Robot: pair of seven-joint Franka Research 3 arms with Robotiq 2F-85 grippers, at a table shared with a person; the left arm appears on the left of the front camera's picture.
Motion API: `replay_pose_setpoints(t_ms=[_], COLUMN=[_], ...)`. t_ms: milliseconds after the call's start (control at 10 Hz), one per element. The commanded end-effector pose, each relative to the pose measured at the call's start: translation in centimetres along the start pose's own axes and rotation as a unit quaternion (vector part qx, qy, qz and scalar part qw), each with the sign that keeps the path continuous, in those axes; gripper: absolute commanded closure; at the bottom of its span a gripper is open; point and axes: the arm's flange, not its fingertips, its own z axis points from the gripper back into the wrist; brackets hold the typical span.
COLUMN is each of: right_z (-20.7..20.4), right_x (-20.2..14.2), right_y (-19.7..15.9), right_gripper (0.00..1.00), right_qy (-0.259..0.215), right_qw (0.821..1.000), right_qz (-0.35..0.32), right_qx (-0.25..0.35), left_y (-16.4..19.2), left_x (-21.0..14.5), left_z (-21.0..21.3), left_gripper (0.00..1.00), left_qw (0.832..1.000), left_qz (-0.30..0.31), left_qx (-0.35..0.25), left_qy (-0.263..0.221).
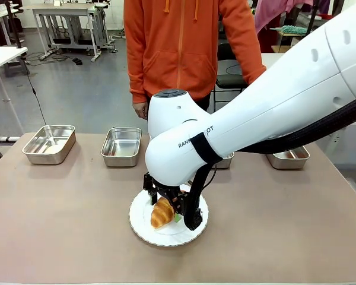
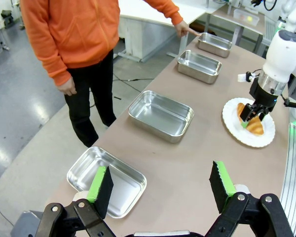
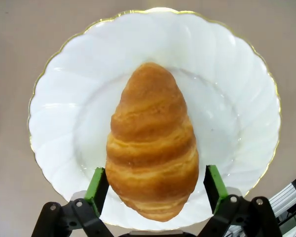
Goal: Place the bread in the container.
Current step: Place the Butter Roll into the Airtight Container indicated by the human.
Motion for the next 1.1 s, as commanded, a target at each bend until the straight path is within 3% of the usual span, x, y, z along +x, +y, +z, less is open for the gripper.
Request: replay_pose_setpoints(t_ms=[0, 100, 200, 300, 400, 500, 1000], right_z=[0.10, 0.05, 0.08, 0.07, -0.04, -0.24, -0.10], right_x=[0.17, 0.18, 0.22, 0.28, 0.24, 0.55, 0.15], right_y=[0.53, 0.55, 0.54, 0.54, 0.49, 0.88, 0.10], right_gripper=[0.20, 0.20, 0.40, 0.25, 0.59, 0.35, 0.35], right_qy=[-0.008, -0.014, -0.021, -0.025, -0.030, -0.015, -0.008], right_qw=[1.000, 1.000, 1.000, 1.000, 0.999, 1.000, 1.000], right_qz=[0.014, 0.013, 0.011, 0.011, 0.009, 0.009, 0.007], right_qx=[0.010, 0.010, 0.008, 0.007, -0.001, -0.017, 0.000], left_y=[-0.17, -0.17, -0.17, -0.17, -0.17, -0.17, -0.17], left_x=[0.15, 0.15, 0.15, 0.15, 0.15, 0.15, 0.15], left_z=[0.04, 0.04, 0.04, 0.04, 0.04, 0.04, 0.04], left_gripper=[0.00, 0.00, 0.00, 0.00, 0.00, 0.00, 0.00], left_qw=[1.000, 1.000, 1.000, 1.000, 1.000, 1.000, 1.000], left_qz=[-0.006, -0.006, -0.006, -0.006, -0.006, -0.006, -0.006], left_qx=[-0.001, -0.001, -0.001, -0.001, -0.001, -0.001, -0.001], left_qy=[-0.005, -0.005, -0.005, -0.005, -0.005, -0.005, -0.005])
